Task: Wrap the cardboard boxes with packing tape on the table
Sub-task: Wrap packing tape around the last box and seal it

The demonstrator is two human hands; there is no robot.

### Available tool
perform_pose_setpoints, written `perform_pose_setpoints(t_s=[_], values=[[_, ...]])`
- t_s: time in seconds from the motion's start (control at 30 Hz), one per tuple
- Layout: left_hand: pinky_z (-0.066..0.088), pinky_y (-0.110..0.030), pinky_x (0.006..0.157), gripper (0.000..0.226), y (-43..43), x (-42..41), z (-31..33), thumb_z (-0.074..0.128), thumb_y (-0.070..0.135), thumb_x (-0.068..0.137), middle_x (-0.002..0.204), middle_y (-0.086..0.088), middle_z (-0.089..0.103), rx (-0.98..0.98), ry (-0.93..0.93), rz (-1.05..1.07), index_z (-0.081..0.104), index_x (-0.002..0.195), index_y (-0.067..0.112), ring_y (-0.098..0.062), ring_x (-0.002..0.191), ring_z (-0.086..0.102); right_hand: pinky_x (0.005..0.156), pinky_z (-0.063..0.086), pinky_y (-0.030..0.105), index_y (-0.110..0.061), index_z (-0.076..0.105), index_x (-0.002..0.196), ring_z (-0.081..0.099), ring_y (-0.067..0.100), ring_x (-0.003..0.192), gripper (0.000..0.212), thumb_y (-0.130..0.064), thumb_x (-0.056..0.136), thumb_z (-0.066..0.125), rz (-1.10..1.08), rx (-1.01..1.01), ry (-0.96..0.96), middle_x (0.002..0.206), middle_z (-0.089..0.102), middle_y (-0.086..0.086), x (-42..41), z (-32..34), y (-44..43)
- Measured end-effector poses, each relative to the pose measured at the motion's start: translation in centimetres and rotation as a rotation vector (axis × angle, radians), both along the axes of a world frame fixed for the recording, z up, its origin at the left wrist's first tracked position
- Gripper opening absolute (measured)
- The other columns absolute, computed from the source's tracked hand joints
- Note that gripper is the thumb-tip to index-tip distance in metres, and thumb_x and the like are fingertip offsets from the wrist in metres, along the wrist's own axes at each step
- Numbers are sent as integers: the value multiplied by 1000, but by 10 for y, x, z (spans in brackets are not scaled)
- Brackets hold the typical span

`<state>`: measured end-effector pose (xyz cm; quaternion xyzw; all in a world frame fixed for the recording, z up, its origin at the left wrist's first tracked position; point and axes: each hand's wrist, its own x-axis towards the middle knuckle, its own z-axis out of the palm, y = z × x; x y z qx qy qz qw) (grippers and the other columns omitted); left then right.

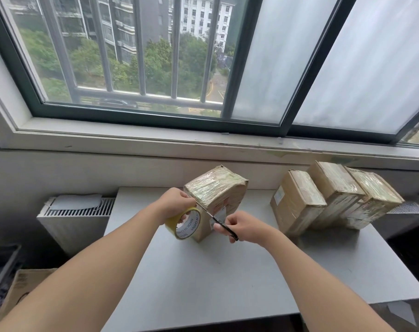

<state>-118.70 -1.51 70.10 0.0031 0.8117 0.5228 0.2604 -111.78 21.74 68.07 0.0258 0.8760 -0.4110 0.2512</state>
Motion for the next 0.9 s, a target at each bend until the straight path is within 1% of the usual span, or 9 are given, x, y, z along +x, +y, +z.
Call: perform_pose_setpoints(t_s=[0.13, 0.27, 0.37, 0.47, 0.6, 0.67, 0.73, 0.8, 0.9], values=[[45, -26, 45, 19, -4, -1, -1, 59, 9, 90, 63, -11, 57, -10, -5, -27, 62, 72, 6, -17, 43, 48, 54, 32, 25, -19, 48, 73, 53, 11, 56, 52, -65, 86, 68, 19, -12, -43, 57, 61, -5, 3, 2, -7], [44, -26, 44, 18, -4, 0, -1, 61, 9, 90, 64, -12, 57, -13, -7, -54, 62, 73, 6, -18, 42, 49, 51, 31, 23, -21, 48, 69, 47, 14, 57, 54, -70, 84, 66, 15, 6, -35, 58, 62, -4, 0, 12, -19], [44, -24, 44, 22, -4, 0, -1, 59, 7, 90, 62, -11, 55, -13, 24, -26, 60, 69, 7, -18, 41, 48, 54, 34, 22, -22, 46, 65, 53, 11, 57, 54, -66, 84, 70, -28, 7, 25, 55, 60, -6, -2, 11, -25], [44, -26, 45, 20, -9, -1, 0, 61, 8, 90, 63, -11, 56, -32, 9, -57, 61, 70, 5, -18, 43, 48, 54, 38, 17, -19, 47, 65, 58, 6, 55, 52, -59, 85, 74, -43, 18, 51, 54, 59, -8, 0, 6, -27], [47, -27, 47, 21, -18, 1, -10, 63, 10, 90, 58, -7, 57, -158, -21, -140, 61, 70, 4, -18, 44, 52, 59, 39, 22, -17, 47, 66, 59, 4, 55, 53, -59, 86, 74, -105, 47, 70, 58, 62, -3, 3, -2, -28], [48, -28, 47, 16, -22, 5, -18, 61, 10, 90, 65, -9, 59, -138, -46, -109, 61, 75, 5, -18, 44, 52, 58, 39, 22, -17, 50, 66, 57, 6, 57, 53, -60, 83, 76, -80, 124, 54, 56, 63, -6, 5, -9, -26], [48, -28, 48, 13, -26, 7, -24, 62, 11, 91, 69, -10, 60, -93, -68, -76, 62, 79, 7, -17, 46, 52, 55, 38, 25, -18, 54, 64, 54, 10, 58, 53, -64, 76, 79, -9, 282, -4, 56, 61, -6, 12, -27, -24], [47, -28, 48, 12, -31, 8, -26, 62, 11, 92, 68, -9, 61, -45, -84, -61, 62, 80, 7, -18, 46, 51, 55, 35, 29, -19, 54, 63, 53, 16, 61, 54, -67, 72, 79, 36, 452, -64, 59, 56, -3, 22, -52, -23], [46, -27, 47, 10, -35, 8, -19, 63, 13, 93, 66, -8, 62, -7, -74, -51, 65, 87, 5, -19, 46, 52, 51, 34, 28, -19, 52, 63, 53, 19, 62, 49, -58, 79, 78, 22, 607, -140, 62, 55, -3, 37, -81, -21]])
